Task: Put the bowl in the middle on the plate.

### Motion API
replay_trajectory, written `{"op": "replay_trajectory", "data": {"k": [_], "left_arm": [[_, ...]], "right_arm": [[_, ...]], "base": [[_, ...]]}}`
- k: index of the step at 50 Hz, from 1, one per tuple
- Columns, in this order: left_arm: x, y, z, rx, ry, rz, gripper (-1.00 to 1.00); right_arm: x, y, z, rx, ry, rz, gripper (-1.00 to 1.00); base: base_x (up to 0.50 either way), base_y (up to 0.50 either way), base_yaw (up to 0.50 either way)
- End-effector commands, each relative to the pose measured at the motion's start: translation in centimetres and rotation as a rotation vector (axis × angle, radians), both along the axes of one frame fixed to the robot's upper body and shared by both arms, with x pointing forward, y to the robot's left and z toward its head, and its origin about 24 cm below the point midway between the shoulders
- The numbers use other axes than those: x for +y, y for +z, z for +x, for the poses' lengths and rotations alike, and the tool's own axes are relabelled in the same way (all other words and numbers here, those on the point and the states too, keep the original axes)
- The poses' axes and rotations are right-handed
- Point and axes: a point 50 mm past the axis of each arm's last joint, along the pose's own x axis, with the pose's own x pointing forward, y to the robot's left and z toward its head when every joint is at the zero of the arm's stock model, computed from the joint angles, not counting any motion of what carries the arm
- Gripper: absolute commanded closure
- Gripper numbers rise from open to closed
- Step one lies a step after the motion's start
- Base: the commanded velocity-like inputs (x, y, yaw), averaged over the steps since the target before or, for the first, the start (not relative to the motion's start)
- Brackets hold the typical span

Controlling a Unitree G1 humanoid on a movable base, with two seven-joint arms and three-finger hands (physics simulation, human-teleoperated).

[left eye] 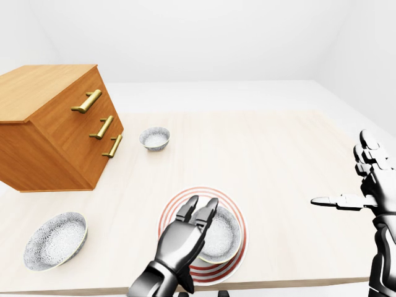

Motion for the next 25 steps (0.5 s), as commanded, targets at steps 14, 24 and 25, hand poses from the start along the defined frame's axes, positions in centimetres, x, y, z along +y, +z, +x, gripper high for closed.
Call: {"op": "replay_trajectory", "data": {"k": [14, 24, 25], "left_arm": [[2.9, 3.6, -1.0, 0.029, 0.055, 0.041, -1.00], [5.8, 6.2, 0.4, -0.076, 0.215, -0.029, -1.00], [5.9, 6.5, 0.5, -0.094, 0.228, -0.033, -1.00]], "right_arm": [[-0.1, -0.2, 0.0, 0.007, -0.004, 0.001, -1.00], [0.0, 0.0, 0.0, 0.002, 0.001, -0.005, -1.00], [0.1, 0.1, -0.1, 0.000, 0.001, -0.007, -1.00]], "base": [[0.00, 0.00, 0.00], [0.00, 0.00, 0.00], [0.00, 0.00, 0.00]]}}
